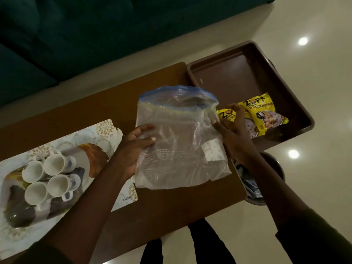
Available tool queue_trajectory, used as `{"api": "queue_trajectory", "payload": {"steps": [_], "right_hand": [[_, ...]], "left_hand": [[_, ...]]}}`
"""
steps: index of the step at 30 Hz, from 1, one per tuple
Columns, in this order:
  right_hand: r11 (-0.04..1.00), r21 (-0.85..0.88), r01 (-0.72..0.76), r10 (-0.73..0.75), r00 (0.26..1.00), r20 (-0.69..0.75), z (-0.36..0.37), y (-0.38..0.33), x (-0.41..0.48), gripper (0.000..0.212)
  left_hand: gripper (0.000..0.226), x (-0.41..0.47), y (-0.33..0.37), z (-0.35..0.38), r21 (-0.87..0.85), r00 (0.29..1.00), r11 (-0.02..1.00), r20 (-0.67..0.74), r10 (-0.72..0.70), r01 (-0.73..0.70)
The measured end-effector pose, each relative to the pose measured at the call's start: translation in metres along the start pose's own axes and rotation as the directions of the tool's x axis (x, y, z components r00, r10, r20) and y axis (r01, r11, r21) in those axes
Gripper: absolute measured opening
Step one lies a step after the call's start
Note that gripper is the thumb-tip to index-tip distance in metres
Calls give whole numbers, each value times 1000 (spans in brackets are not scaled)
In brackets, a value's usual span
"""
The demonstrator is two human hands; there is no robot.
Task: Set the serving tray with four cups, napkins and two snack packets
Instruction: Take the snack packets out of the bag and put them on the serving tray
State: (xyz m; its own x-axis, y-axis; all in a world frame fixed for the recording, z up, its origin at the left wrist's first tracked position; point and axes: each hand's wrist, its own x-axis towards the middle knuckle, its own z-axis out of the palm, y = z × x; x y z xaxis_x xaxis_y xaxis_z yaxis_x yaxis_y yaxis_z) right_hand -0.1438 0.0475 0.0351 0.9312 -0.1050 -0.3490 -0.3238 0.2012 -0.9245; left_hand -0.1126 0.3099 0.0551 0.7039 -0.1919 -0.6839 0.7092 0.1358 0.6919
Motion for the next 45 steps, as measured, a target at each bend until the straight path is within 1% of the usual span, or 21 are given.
{"api": "queue_trajectory", "payload": {"steps": [4, 6, 9, 12, 13, 15, 16, 18, 21, 23, 25, 27, 29, 31, 33, 34, 35, 38, 40, 43, 45], "right_hand": [[936, -340, 85, -46, 991, 123, 3, -3, -5, 20], [963, -269, 31, -9, 997, 82, 4, -8, -7, 27], [999, -9, -48, 47, 998, -42, -7, -18, -1, 30], [983, 90, -161, 158, 987, 40, -10, -27, 0, 29], [979, 42, -199, 195, 977, 87, -9, -30, -1, 38], [951, -131, -280, 298, 942, 153, -8, -33, -2, 80], [928, -220, -301, 338, 927, 159, -7, -35, -2, 97], [865, -440, -241, 330, 934, 138, -1, -37, -2, 112], [671, -741, -30, 143, 986, 90, 6, -34, -1, 96], [588, -807, 59, -44, 998, 40, 5, -34, 1, 61], [491, -865, 105, -186, 982, 13, 2, -38, 3, 29], [431, -896, 106, -205, 979, 17, -4, -38, 5, 30], [514, -852, 94, -176, 984, 2, -8, -44, 5, 30], [663, -742, 98, -132, 991, 13, -9, -49, 4, 24], [806, -589, 58, -93, 995, -28, -6, -49, 3, 20], [841, -541, 31, -84, 994, -74, -2, -47, 3, 19], [842, -539, 15, -95, 988, -120, 1, -43, 3, 17], [727, -685, 48, -216, 963, -162, 18, -33, -2, 20], [687, -720, 100, -278, 951, -133, 26, -28, -4, 22], [611, -774, 167, -397, 910, -116, 37, -22, -11, 22], [544, -819, 182, -454, 885, -105, 45, -17, -18, 23]], "left_hand": [[46, 1, 5, -4, 70, 996, 995, 52, 71, -75], [43, 1, 9, -12, 99, 992, 987, 2, 128, -128], [27, 2, 13, -24, 239, 964, 949, -119, 239, -206], [22, -2, 14, -32, 428, 947, 877, -128, 296, -217], [26, -4, 16, -33, 460, 951, 863, -111, 287, -207], [45, -8, 20, -33, 565, 960, 799, -41, 276, -206], [55, -9, 21, -31, 639, 960, 739, -4, 281, -213], [63, -10, 24, -26, 776, 948, 588, 38, 316, -227], [33, -6, 26, -17, 886, 891, 385, 64, 450, -258], [18, -3, 29, -14, 901, 856, 334, 74, 511, -277], [19, 2, 32, -13, 898, 842, 341, 56, 537, -277], [20, 4, 35, -13, 864, 850, 423, 10, 527, -273], [26, 4, 35, -12, 755, 886, 593, -36, 462, -279], [27, 4, 34, -10, 583, 930, 762, -30, 366, -281], [18, 2, 31, -7, 421, 961, 871, 7, 278, -255], [7, 0, 30, -4, 345, 972, 911, 20, 234, -226], [15, -3, 28, -1, 295, 982, 937, 31, 187, -188], [68, -9, 18, 11, 263, 992, 963, 119, 34, -64], [81, -12, 11, 22, 327, 985, 945, 169, -42, -16], [78, -12, 1, 42, 488, 999, 873, 36, -17, -3], [49, -6, -2, 54, 631, 987, 774, -87, 138, -53]]}}
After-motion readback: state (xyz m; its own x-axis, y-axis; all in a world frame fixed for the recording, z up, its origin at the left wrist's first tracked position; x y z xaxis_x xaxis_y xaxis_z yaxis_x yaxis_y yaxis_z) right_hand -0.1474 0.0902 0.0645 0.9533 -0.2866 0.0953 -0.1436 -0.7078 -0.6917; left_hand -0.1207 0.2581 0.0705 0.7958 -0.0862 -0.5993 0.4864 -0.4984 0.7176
